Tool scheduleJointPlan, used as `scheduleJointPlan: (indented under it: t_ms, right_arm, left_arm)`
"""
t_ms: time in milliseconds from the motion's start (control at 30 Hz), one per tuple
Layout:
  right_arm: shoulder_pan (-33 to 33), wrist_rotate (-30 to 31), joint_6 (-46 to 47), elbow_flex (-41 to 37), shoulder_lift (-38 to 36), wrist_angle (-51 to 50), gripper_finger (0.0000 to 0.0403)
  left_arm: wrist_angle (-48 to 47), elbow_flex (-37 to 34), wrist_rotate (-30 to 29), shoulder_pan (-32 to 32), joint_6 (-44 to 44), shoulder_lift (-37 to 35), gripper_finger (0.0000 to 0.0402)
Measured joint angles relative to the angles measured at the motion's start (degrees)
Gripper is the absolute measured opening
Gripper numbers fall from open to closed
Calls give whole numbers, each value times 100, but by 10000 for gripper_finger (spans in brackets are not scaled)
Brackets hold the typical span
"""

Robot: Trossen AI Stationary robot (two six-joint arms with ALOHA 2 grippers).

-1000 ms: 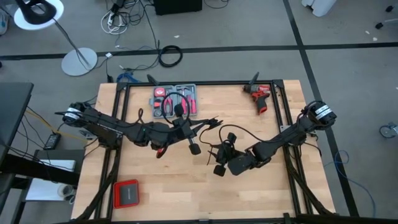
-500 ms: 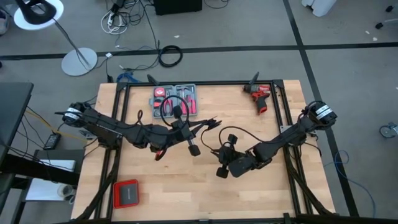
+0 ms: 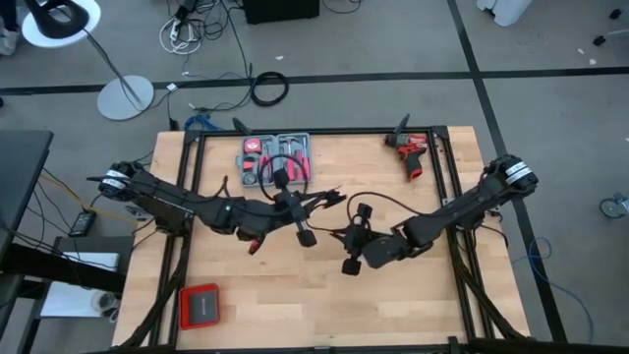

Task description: Coil cords

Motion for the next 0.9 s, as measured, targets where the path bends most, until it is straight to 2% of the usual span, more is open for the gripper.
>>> scheduleJointPlan:
  t_ms: [100, 267, 400, 533, 700, 900]
  right_arm:
    - [180, 300, -10, 0, -390, -247, 4]
    - [436, 864, 236, 4, -941, -1099, 4]
    - [590, 1332, 1076, 7, -1241, -2264, 4]
    - [601, 1556, 2198, 4, -1330, -3425, 4]
    - [572, 1634, 3278, 3, -1306, -4444, 4]
    - [381, 1459, 3724, -143, -1067, -4584, 4]
  left_arm:
    - [-523, -2, -267, 1, -121, 4, 0]
    - [-996, -4, -379, 1, -283, -2, 0]
    - [-1135, -4, -366, -12, -427, -26, 0]
    - [-1043, -4, -15, -47, -586, -137, 0]
    - [-1025, -4, 197, -51, -715, -326, 0]
    - [-357, -4, 466, -51, -487, -404, 0]
